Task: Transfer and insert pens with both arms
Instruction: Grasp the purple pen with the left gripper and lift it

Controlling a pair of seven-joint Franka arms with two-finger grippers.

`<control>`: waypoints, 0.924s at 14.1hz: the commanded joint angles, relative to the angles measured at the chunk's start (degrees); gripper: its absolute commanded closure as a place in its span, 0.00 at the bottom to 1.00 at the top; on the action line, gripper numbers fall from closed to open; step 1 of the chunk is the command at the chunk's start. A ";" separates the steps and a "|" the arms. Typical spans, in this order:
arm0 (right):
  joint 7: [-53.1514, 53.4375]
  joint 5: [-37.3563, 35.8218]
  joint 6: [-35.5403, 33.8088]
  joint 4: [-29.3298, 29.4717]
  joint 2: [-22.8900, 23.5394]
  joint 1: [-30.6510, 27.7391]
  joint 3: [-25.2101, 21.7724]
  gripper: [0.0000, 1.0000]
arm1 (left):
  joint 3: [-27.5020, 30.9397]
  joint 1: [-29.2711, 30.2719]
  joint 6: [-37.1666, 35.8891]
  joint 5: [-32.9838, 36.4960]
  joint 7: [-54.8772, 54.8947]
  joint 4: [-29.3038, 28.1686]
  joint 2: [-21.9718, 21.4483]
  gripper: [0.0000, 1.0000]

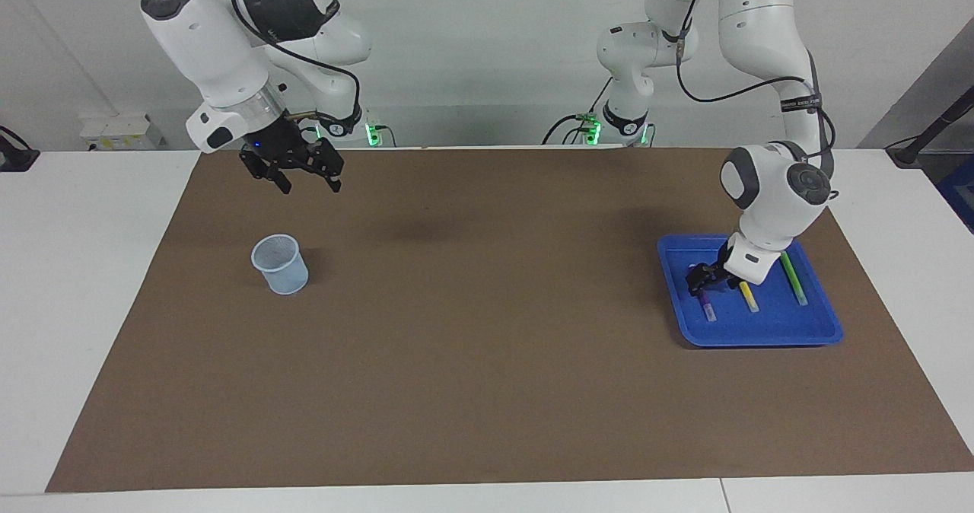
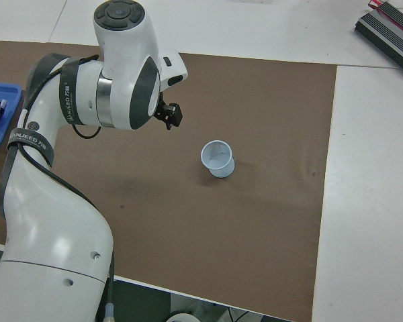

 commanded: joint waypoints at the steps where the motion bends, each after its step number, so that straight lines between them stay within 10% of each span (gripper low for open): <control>1: 3.63 1.42 2.55 -3.17 -2.20 1.62 0.18 0.00 | 0.41 -1.09 3.49 -0.51 -0.08 -2.64 -0.18 0.17; 5: 4.78 2.03 3.25 -3.88 -2.03 2.15 0.18 0.00 | 0.41 -1.00 4.37 -0.51 -0.08 -3.17 0.17 0.48; 9: 4.78 3.88 4.57 -4.84 -2.03 2.06 0.18 0.00 | 0.49 -1.44 4.46 -0.51 -0.17 -3.08 0.17 1.00; 13: 4.78 4.23 4.58 -4.76 -2.03 2.15 0.18 0.00 | 0.50 -1.62 4.55 -0.51 -0.35 -2.82 0.17 1.00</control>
